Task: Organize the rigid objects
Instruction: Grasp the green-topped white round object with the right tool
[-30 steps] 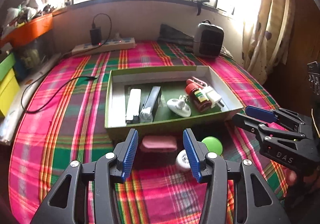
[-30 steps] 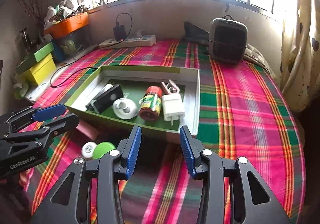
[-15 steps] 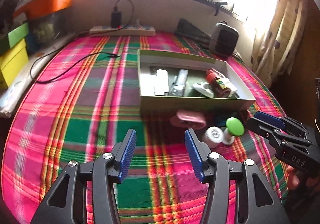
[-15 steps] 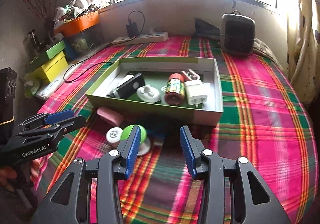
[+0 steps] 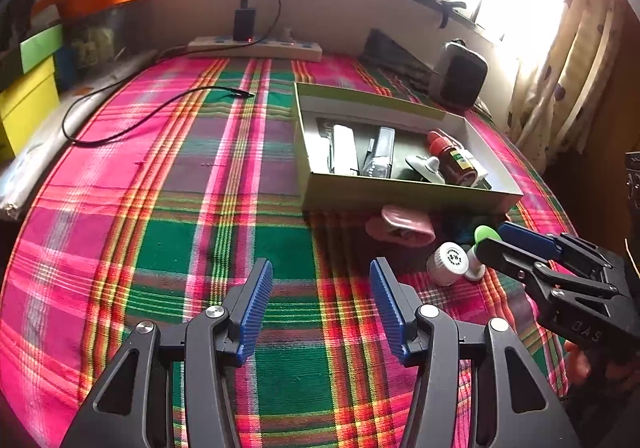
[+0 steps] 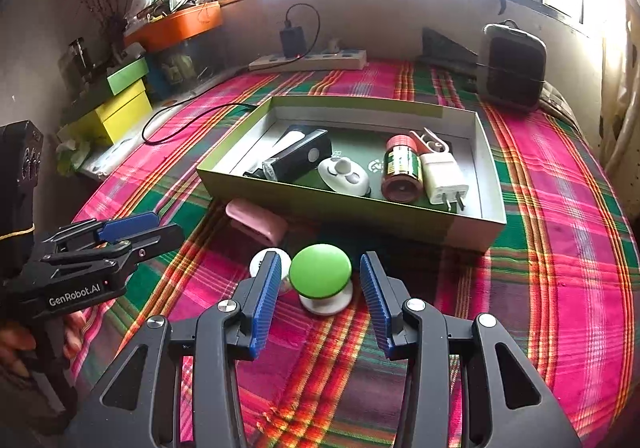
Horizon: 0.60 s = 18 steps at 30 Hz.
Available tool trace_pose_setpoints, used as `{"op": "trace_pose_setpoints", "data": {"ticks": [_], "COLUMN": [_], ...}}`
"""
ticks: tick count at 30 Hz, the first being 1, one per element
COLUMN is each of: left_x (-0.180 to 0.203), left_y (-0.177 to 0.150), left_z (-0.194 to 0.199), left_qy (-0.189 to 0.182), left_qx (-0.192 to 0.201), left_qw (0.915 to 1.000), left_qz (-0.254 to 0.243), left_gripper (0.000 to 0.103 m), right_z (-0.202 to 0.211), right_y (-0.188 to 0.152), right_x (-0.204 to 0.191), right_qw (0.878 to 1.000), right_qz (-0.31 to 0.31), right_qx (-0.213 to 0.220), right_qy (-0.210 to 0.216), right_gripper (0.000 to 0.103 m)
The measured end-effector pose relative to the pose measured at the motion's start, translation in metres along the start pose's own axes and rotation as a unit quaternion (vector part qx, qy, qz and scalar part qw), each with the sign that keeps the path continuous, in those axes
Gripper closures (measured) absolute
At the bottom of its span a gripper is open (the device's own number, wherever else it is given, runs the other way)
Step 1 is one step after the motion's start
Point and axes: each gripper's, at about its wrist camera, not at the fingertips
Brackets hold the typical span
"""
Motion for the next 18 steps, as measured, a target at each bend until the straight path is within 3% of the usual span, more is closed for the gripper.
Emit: {"op": "trace_pose_setpoints", "data": {"ticks": [18], "left_x": [0.001], "left_y": [-0.001], "left_z": [-0.006], "left_qy": [-0.002], "left_qx": [-0.009], "left_qw": [1.0], "left_qz": [0.001], "left_gripper": [0.052], "right_z": [-0.013], "right_y": [0.0], "right_x": [-0.002], "right_qw": [1.0], "right_qz": [0.005], "right_qx": [-0.01], "right_qy": [-0.018], "right_gripper": [0.06]}}
Point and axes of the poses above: each gripper's, at about its wrist camera, not at the fingertips, and z roughly against the way its jaws point, x to its right, y to its top, and after that the axes turned 7 degrees about -y, right-handed
